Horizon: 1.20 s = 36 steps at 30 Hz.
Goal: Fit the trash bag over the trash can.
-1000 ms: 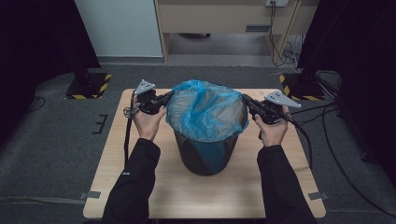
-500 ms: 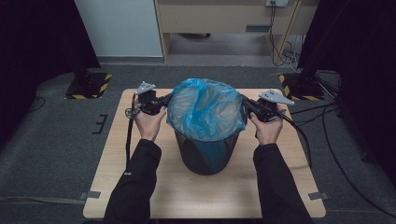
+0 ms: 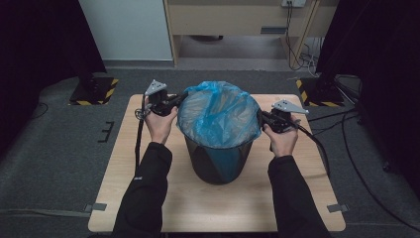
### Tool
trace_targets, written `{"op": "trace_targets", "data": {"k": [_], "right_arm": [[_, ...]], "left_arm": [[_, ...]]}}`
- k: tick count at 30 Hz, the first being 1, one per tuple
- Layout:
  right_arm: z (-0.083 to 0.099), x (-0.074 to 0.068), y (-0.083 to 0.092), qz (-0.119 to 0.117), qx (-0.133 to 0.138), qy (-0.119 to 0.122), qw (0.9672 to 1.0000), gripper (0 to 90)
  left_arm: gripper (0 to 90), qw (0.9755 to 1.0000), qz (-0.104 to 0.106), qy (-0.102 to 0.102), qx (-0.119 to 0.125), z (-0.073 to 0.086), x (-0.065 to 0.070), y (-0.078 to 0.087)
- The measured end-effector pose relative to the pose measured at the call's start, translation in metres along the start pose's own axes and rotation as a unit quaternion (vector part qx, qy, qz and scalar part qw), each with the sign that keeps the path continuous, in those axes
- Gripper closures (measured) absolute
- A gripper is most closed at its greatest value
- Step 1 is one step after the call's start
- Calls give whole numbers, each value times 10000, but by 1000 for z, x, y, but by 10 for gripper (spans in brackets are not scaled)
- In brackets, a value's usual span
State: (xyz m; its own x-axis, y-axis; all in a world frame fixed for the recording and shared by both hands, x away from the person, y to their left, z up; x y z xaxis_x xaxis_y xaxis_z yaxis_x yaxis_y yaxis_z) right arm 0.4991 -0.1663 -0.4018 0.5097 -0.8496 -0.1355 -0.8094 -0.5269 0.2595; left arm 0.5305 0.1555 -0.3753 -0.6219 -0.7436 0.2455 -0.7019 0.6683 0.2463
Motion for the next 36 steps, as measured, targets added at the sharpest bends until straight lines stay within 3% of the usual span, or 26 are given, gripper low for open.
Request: {"op": "trace_targets", "data": {"k": [2, 5, 6, 9, 12, 13, 14, 16, 17, 21, 24, 27, 30, 34, 36], "right_arm": [[0, 0, 0, -22, -24, -21, 10000, 898], [0, -1, -1, -42, -46, -12, 10000, 897], [-1, -1, -2, -35, -47, -16, 10000, 897], [-1, 1, -1, 8, -100, 9, 9999, 896], [-1, 3, 2, 57, -88, 60, 9999, 894], [-2, 3, 3, 55, -64, 65, 9999, 885], [-2, 3, 4, 69, -46, 67, 9999, 850], [-5, 5, 6, 141, 137, 10, 9998, 677], [-8, 6, 8, 158, 276, -143, 9994, 622], [-15, 15, 17, 225, 510, -376, 9977, 463], [-22, 20, 27, 109, 716, -528, 9960, 372], [-31, 24, 38, 84, 946, -608, 9936, 327], [-46, 26, 51, -26, 1154, -717, 9907, 308], [-70, 19, 65, -221, 1371, -749, 9875, 281], [-78, 14, 68, -326, 1421, -754, 9864, 274]], "left_arm": [[879, 9998, 78, 30, -189, 6, 0, -4], [890, 9981, 205, 248, -526, 15, 1, -9], [891, 9973, 200, 338, -615, 17, 1, -10], [895, 9942, 55, 300, -1030, 25, -1, -8], [878, 9965, 179, 518, -634, 29, -5, 2], [809, 9976, 145, 474, -477, 29, -7, 5], [719, 9985, 133, 435, -299, 28, -8, 9], [654, 9990, 163, 392, 113, 24, -8, 19], [604, 9987, 180, 350, 313, 21, -7, 23], [538, 9974, 216, 67, 681, 12, -3, 41], [498, 9958, 186, -101, 894, 6, 4, 55], [391, 9945, 44, -309, 1001, 5, 10, 69], [325, 9946, -111, -456, 921, 14, 13, 84], [275, 9961, -302, -459, 690, 40, 13, 103], [271, 9969, -431, -476, 454, 60, 10, 108]]}}
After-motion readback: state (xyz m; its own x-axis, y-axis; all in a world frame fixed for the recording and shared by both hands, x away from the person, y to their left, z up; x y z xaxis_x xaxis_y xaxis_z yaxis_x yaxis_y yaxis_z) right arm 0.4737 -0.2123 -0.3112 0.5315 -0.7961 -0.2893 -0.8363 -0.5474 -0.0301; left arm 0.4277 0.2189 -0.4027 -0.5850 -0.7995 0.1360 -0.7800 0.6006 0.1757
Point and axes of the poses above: each handheld gripper's, and its own axes: y roughly backward along the jaws, z roughly out of its underside, x roughly to its right, the point moved 4 cm from there along -y, roughly forward along the jaws, and after that the axes turned 4 degrees about z, right-handed, at the moved point
